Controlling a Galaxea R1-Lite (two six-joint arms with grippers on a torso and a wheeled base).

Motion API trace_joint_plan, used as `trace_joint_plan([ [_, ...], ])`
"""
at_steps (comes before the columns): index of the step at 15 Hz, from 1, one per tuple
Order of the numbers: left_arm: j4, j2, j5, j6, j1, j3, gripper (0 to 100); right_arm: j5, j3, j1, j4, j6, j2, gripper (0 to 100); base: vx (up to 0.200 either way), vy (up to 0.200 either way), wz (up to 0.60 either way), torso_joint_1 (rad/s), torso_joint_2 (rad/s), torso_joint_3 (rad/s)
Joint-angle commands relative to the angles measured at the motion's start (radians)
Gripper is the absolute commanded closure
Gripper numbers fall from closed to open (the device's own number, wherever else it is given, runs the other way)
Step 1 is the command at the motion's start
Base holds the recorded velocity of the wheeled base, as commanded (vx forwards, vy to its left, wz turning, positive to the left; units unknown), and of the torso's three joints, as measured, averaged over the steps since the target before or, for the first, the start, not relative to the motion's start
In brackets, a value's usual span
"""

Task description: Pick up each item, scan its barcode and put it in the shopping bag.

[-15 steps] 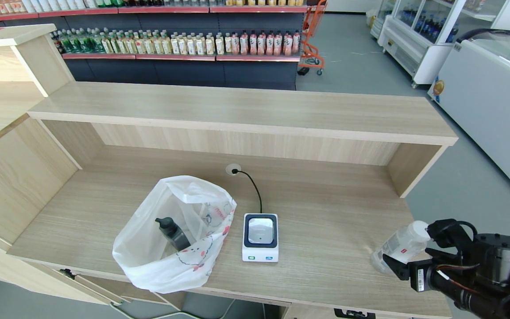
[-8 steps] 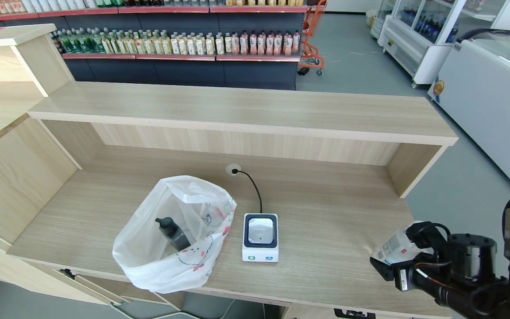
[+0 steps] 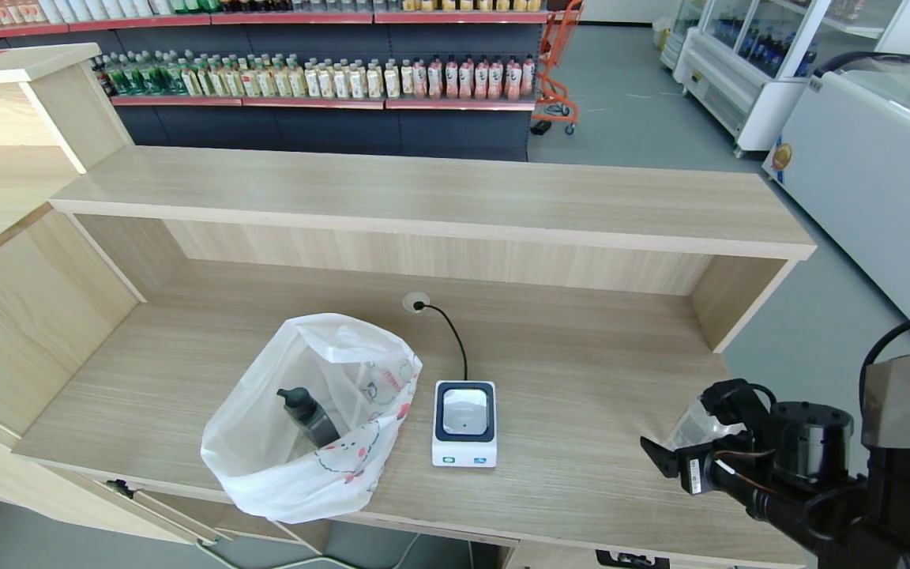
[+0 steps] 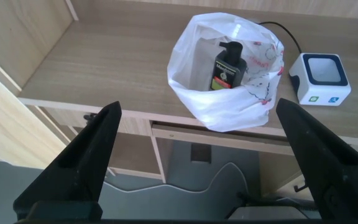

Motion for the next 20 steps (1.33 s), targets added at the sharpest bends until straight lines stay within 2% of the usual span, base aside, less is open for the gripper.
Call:
trace_joint_plan([
  [1,0.000,0.000,0.000,0.000,0.000,0.000,0,0.001,-0.009,0.001,0.006,-0.008,0.007,0,0.000,0.000,0.00,0.000,0.00,0.000],
  [5,0.000,0.000,0.000,0.000,0.000,0.000,0,0.018,-0.016,-0.007,0.006,-0.011,-0.023,0,0.000,0.000,0.00,0.000,0.00,0.000],
  [6,0.000,0.000,0.000,0.000,0.000,0.000,0,0.021,-0.016,-0.010,0.005,-0.008,-0.022,100,0.000,0.000,0.00,0.000,0.00,0.000],
  [12,0.000,0.000,0.000,0.000,0.000,0.000,0,0.073,-0.029,-0.050,0.003,-0.006,-0.025,100,0.000,0.000,0.00,0.000,0.00,0.000],
  [20,0.000,0.000,0.000,0.000,0.000,0.000,0,0.130,-0.038,-0.053,0.003,-0.005,-0.083,100,0.000,0.000,0.00,0.000,0.00,0.000],
])
